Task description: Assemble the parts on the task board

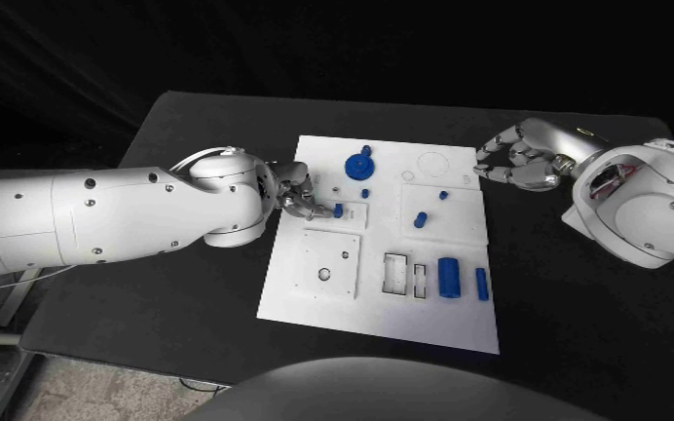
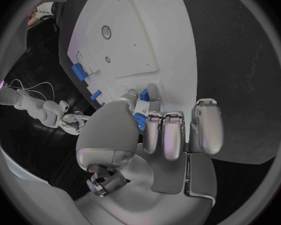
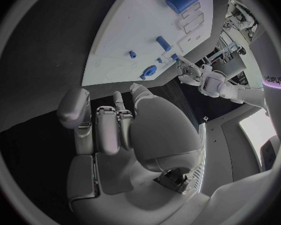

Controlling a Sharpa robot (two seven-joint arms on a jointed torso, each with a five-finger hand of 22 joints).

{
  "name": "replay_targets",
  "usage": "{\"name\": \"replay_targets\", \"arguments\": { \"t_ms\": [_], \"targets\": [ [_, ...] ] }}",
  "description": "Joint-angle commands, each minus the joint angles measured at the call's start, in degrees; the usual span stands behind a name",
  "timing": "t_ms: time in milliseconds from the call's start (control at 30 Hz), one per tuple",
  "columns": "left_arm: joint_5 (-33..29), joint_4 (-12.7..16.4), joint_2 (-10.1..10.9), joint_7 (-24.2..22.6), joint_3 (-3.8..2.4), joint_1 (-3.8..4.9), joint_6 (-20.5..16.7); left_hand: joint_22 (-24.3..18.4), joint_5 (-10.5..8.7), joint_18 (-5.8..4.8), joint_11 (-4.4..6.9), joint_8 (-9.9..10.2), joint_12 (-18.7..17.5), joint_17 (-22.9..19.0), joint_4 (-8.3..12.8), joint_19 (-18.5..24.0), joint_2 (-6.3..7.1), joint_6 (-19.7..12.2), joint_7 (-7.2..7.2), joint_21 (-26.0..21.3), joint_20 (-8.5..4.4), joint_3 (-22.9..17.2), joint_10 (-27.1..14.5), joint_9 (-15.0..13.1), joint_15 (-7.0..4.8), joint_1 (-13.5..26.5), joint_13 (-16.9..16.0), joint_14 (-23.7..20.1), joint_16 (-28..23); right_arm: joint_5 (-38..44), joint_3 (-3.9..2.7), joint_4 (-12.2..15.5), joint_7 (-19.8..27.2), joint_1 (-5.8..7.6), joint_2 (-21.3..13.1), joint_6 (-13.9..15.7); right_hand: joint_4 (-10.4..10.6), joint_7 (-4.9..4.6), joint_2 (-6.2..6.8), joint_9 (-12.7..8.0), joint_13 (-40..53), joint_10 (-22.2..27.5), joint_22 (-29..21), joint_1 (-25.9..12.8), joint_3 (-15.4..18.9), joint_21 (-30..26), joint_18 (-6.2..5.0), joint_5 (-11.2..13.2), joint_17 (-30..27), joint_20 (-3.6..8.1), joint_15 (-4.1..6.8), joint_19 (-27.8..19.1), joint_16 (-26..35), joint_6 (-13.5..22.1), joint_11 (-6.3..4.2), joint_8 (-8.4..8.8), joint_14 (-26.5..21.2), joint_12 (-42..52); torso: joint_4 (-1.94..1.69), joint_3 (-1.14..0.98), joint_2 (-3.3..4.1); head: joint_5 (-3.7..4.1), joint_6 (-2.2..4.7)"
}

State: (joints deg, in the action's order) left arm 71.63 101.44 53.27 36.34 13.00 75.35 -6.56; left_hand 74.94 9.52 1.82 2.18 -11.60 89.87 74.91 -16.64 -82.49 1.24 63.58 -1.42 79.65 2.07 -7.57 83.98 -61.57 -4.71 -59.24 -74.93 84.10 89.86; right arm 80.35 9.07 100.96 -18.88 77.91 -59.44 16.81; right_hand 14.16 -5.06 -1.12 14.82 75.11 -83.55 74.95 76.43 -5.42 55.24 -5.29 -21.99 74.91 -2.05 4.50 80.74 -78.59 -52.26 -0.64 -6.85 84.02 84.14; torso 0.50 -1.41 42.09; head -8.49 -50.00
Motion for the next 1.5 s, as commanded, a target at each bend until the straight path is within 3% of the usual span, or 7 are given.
{"name": "replay_targets", "arguments": {
  "t_ms": [33, 400, 567, 733, 1000, 1267, 1500],
  "targets": [
    [0.1, -0.2, 0.0, 0.4, 0.03, -0.05, 1.8, 9.7, -1.40, 1.10, -0.46, 0.4, 0.1, 15.1, -0.1, 0.4, -0.53, 0.0, -0.46, -0.5, 0.23, 1.7, 6.0, 0.1, 0.54, 2.8, -15.1, 5.9, 0.1, 0.1, -0.02, 0.0, -0.5, -0.04, 0.0, -0.6, -0.1, -0.05, -0.05, 0.0, 9.4, -2.0, 6.2, 0.5, -0.3, -0.3, -0.97, -0.3, 0.7, -0.01, -0.22, -0.4, 0.3, -0.3, 0.05, 0.21, 3.1, -0.2, 0.00, -0.02, 0.00, 0.03, 0.00],
    [-0.1, -0.4, -0.1, 0.3, 0.03, -0.06, 1.3, 9.7, -1.21, 1.19, -0.68, -0.2, 0.1, 15.1, -0.1, 0.6, -1.79, -0.8, -0.69, -1.0, 0.46, 5.1, 6.0, -0.6, 0.76, 6.0, -15.1, 5.9, 0.1, -0.5, -0.02, -0.1, -0.6, -0.08, 0.1, -1.0, -0.3, -0.08, -0.02, -0.1, 9.3, -2.0, 6.2, 0.8, -0.7, -0.6, -1.01, -1.0, 0.6, -0.01, -0.23, -0.4, 0.3, -0.3, 0.06, 0.26, 3.1, -0.2, 0.00, 0.04, 0.02, -0.02, 0.00],
    [-0.3, -0.4, -0.1, 0.0, 0.03, -0.06, 0.5, 9.8, -2.14, 1.18, -0.73, -0.9, 0.1, 15.1, -0.2, 0.5, -2.36, -1.1, -0.74, -1.0, 0.52, 6.8, 6.0, -1.2, 0.81, 7.3, -15.1, 5.9, 0.1, -0.5, -0.02, -0.1, -0.6, -0.13, 0.1, -1.2, -0.5, -0.08, 0.02, -0.2, 9.3, -1.9, 6.1, 0.9, -0.9, -0.8, -1.04, -1.4, 0.5, -0.02, -0.24, -0.5, 0.4, -0.3, 0.06, 0.30, 3.0, -0.3, 0.01, 0.02, 0.03, -0.03, 0.00],
    [-0.8, -0.5, -0.1, -0.8, 0.03, -0.06, -0.6, 9.9, -0.70, 1.18, -0.76, -1.4, 0.1, 15.1, -0.2, 0.5, -3.15, -1.5, -0.76, -1.1, 0.57, 8.3, 6.0, -1.7, 0.85, 8.2, -15.1, 5.9, 0.1, -0.5, -0.02, -0.2, -0.5, -0.25, 0.1, -1.2, -0.8, -0.09, 0.09, -0.3, 9.2, -1.8, 6.1, 1.2, -1.3, -1.0, -1.06, -2.5, 0.4, -0.02, -0.24, -0.5, 0.5, -0.3, 0.06, 0.36, 3.0, -0.4, 0.00, 0.02, 0.03, -0.05, 0.00],
    [-2.7, -0.3, 0.6, -6.3, -0.09, 0.02, -9.5, 10.7, 0.76, 0.90, -0.25, -4.3, 0.1, 15.1, -0.2, -0.5, -5.13, -0.4, -0.10, 0.1, 0.28, 11.2, 6.0, -3.6, 0.44, 9.0, -15.1, 5.9, 0.1, -0.5, -0.02, -0.4, -0.5, -0.45, 0.2, -1.1, -0.9, -0.10, 0.15, -0.3, 9.2, -1.8, 6.1, 1.3, -1.7, -1.2, -1.07, -3.1, 0.4, -0.02, -0.25, -0.5, 0.5, -0.3, 0.07, 0.37, 3.0, -0.4, 0.01, 0.04, -0.01, 0.04, 0.00],
    [-5.8, -0.2, 0.8, -10.2, -0.35, 0.72, -13.4, 10.8, -1.54, 0.93, -0.17, -5.8, 0.1, 15.1, -0.2, -0.4, -7.84, -1.1, -0.04, -0.2, 0.11, 14.5, 6.0, -4.7, 0.35, 12.3, -15.1, 5.9, 0.1, -0.5, -0.02, -0.5, -0.5, -0.50, 0.2, -1.1, -1.0, -0.11, 0.16, -0.3, 9.2, -1.8, 6.1, 1.4, -1.7, -1.2, -1.08, -3.2, 0.4, -0.02, -0.25, -0.5, 0.5, -0.3, 0.07, 0.38, 3.0, -0.4, 0.02, -0.02, 0.00, -0.03, 0.00],
    [-6.5, 0.0, 0.9, -11.0, -0.70, 1.95, -13.9, 11.0, 1.09, 0.88, -0.10, -6.6, 0.1, 15.1, 0.0, -0.6, -8.60, -1.7, 0.05, -0.1, 0.06, 15.5, 6.0, -5.0, 0.29, 9.2, -15.1, 5.9, 0.1, -0.5, -0.02, -0.5, -0.3, -0.53, 0.2, -0.9, -1.0, -0.11, 0.16, -0.3, 9.2, -1.8, 6.1, 1.4, -1.7, -1.2, -1.08, -3.2, 0.4, -0.02, -0.25, -0.5, 0.5, -0.3, 0.07, 0.38, 3.0, -0.4, 0.04, -0.02, -0.02, 0.01, 0.00]
  ]
}}
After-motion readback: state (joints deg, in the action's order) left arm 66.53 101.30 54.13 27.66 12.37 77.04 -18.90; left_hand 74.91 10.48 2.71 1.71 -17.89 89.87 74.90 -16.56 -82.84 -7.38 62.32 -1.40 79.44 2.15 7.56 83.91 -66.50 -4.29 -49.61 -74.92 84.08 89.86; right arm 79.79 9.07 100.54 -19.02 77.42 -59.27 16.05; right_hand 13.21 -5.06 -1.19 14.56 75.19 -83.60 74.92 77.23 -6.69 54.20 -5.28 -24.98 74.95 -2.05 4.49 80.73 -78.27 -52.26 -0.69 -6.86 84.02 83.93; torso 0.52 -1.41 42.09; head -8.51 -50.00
